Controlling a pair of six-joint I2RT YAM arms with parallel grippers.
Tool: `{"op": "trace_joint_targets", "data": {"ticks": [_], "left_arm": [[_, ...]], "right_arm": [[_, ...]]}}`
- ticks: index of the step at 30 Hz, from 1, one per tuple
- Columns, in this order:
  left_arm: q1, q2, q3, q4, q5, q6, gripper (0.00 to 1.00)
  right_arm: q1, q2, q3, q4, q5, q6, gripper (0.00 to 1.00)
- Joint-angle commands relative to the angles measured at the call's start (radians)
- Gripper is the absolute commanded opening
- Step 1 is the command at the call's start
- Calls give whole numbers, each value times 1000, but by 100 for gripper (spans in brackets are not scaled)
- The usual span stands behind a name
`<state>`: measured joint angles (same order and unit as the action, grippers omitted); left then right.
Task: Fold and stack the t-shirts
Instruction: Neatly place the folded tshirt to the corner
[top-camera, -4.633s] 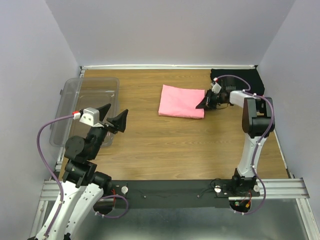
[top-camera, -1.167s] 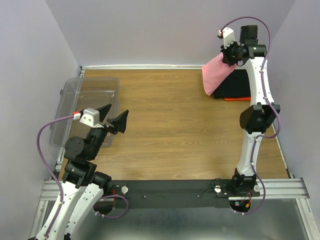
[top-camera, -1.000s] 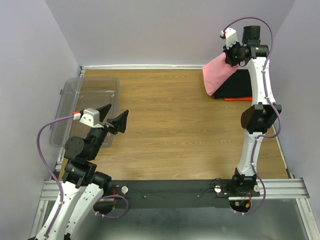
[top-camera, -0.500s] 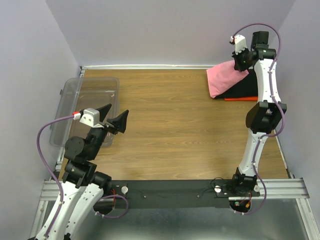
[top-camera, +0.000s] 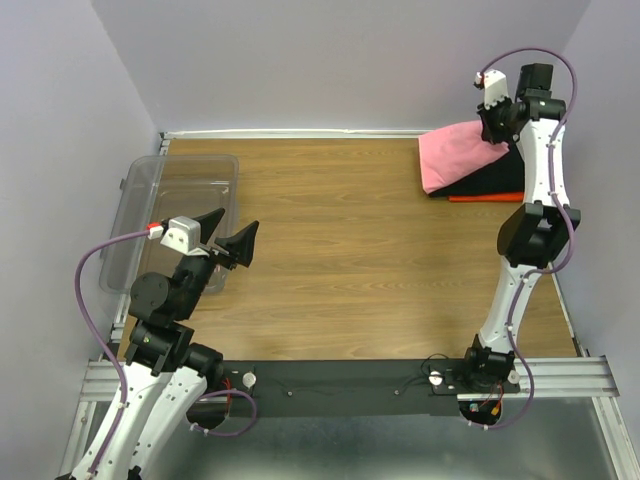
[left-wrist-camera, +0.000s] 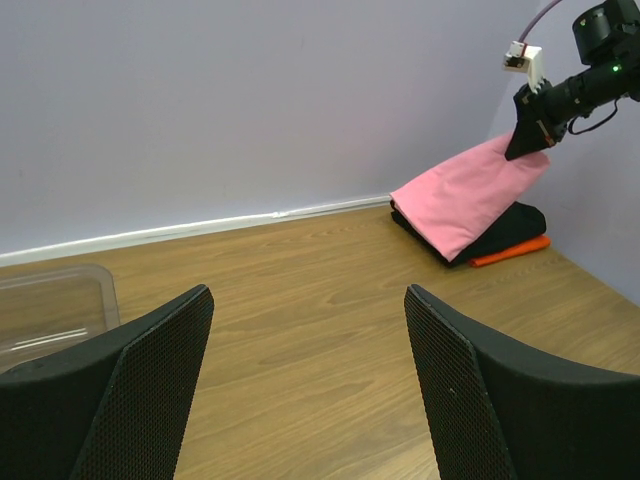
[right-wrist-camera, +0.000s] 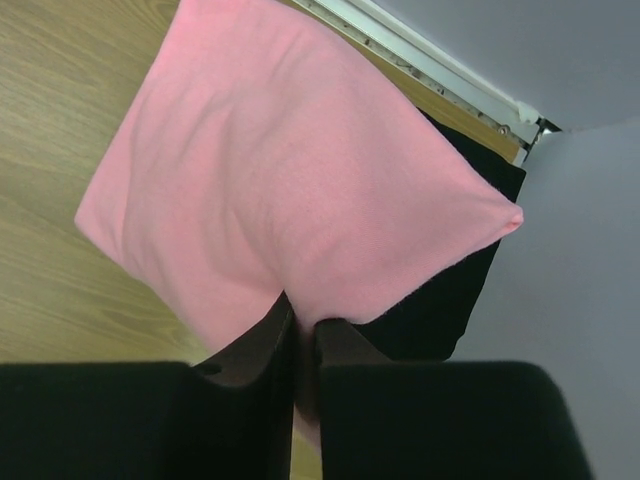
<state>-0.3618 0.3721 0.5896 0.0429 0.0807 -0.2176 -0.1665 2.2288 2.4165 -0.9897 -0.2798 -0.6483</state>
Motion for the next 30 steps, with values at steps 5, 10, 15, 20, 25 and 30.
{"op": "trace_joint_targets", "data": {"ticks": [5,10,15,20,25,30], "left_arm": [[4,5,-13,12,22,-2,85],[4,4,-14,14,25,-2,85],[4,5,-14,17,37,0,85],[4,-7,-16,17,34,0,85],[4,-4,-16,17,25,-2,85],[4,1,-23,25,21,-8,85]], "right_arm": [[-44,6,-52,45,71,15,46],[-74,-6,-154,89,201,117,82],[-79,-99,-401,241,222,167,86],[-82,-144,-416,261,81,216,73],[-70,-192,-441,261,-133,263,59],[-62,-183,-428,284,-96,373,61]]}}
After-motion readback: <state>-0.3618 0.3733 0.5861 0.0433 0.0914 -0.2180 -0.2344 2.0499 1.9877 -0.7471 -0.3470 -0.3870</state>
